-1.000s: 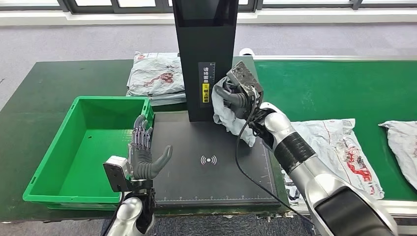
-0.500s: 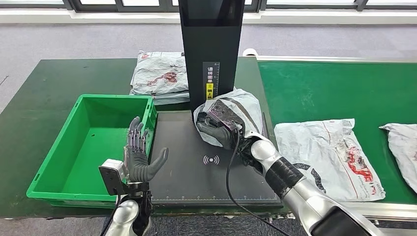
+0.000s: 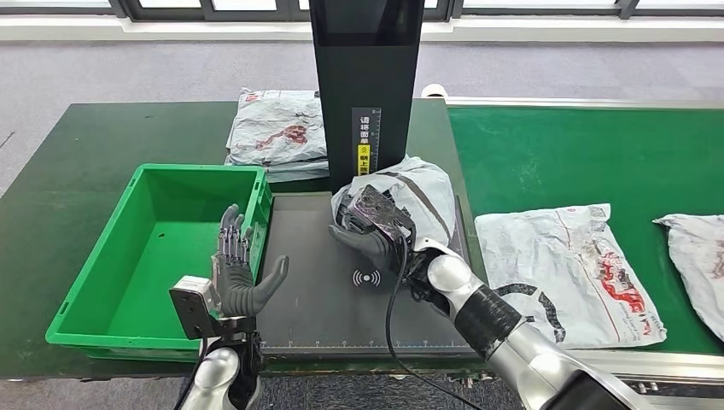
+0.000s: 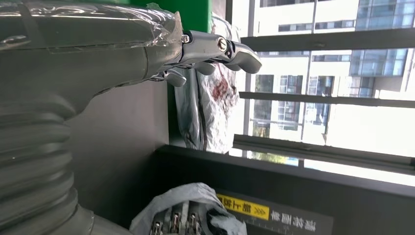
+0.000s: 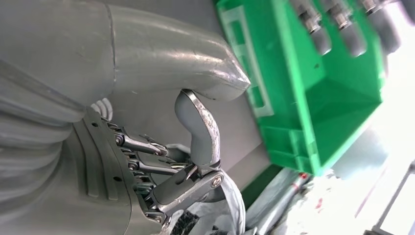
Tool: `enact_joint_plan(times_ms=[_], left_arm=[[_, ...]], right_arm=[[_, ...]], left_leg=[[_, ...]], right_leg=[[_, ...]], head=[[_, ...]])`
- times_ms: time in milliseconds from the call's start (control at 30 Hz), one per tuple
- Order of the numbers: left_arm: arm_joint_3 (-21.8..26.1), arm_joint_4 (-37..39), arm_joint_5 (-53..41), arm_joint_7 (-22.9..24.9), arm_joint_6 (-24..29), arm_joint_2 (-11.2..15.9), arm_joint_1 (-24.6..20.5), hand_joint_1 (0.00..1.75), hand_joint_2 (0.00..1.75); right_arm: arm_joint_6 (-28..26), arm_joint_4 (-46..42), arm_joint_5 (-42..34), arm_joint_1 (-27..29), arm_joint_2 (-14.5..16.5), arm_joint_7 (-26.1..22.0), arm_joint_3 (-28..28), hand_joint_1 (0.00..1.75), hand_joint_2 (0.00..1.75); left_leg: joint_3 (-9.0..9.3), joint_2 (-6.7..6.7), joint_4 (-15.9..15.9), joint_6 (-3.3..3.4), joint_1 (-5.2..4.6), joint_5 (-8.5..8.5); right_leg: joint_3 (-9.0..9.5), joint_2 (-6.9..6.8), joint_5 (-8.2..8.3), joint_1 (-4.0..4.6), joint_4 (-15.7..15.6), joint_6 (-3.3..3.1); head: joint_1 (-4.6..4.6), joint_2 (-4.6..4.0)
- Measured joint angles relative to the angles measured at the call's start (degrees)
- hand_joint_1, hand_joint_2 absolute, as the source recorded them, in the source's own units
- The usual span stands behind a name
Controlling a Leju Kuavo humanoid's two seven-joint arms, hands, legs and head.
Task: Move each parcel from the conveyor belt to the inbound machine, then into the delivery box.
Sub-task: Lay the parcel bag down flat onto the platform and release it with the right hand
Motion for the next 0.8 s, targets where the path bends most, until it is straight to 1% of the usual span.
enact_joint_plan(times_ms=[133,300,367,467,533,633,700,800], left_arm=[[1.02,0.81,0.37,-0.28,0.34,-0.05,-0.36,0.00,1.75],[2.12,1.86,0.18,-0.56,0.18,-0.46,-1.11,0.00,1.75],[2.44,2.30,-0.02,-0.55,-0.01,-0.59,-1.56,0.00,1.75],[2.99,2.96,-0.31,-0.54,-0.26,-0.71,-2.12,0.00,1.75],[3.25,3.15,-0.51,-0.55,-0.25,-0.73,-2.19,0.00,1.75],[3.77,3.15,-0.81,-0.56,-0.07,-0.79,-2.08,0.00,1.75],[4.25,2.98,-1.29,-0.49,-0.06,-0.90,-1.89,0.00,1.75],[4.74,2.40,-2.16,0.24,-0.40,-1.02,-1.53,0.00,1.75]], right_arm=[[1.35,-1.45,-3.02,-0.63,1.36,-0.83,1.00,0.00,1.75],[1.91,-2.08,-6.16,-3.50,3.43,-1.11,3.50,0.00,1.75],[1.87,-2.23,-5.65,-4.21,3.94,-1.81,4.50,0.00,1.75],[0.92,-3.58,-2.72,-4.24,3.83,-4.96,5.10,0.00,1.75],[-0.17,-5.59,-0.71,-3.30,3.09,-7.19,5.06,0.00,1.75],[-2.31,-10.02,2.97,-0.18,1.71,-9.61,4.00,0.00,1.75],[-3.79,-13.77,5.80,2.43,0.92,-9.78,2.52,0.00,1.75],[-5.31,-19.46,10.34,6.50,-0.32,-8.48,-0.64,0.00,1.75]], left_leg=[[0.00,0.02,0.00,-0.02,0.00,0.01],[0.02,0.01,0.00,-0.06,0.01,0.05],[0.02,0.00,0.00,-0.07,0.01,0.07],[0.04,0.00,0.00,-0.08,0.01,0.09],[0.07,0.00,0.00,-0.08,0.01,0.08],[0.09,0.01,0.00,-0.08,0.01,0.08],[0.10,0.02,0.00,-0.09,0.00,0.07],[0.10,0.01,-0.01,-0.10,0.00,0.06]], right_leg=[[-0.02,0.01,0.00,0.00,0.02,0.00],[-0.02,0.01,0.01,0.01,0.02,-0.01],[-0.02,0.00,0.01,0.02,0.02,-0.01],[-0.01,0.00,0.01,0.01,0.01,-0.01],[0.01,-0.01,0.01,0.01,0.00,-0.01],[0.02,-0.01,0.01,0.01,0.00,-0.01],[0.02,0.00,0.00,0.02,0.00,-0.02],[0.01,-0.02,-0.02,0.08,-0.01,-0.05]], head=[[0.00,-0.01],[0.00,-0.01],[0.01,-0.01],[0.00,0.00],[0.00,-0.01],[0.00,0.01],[-0.01,0.01],[-0.01,0.01]])
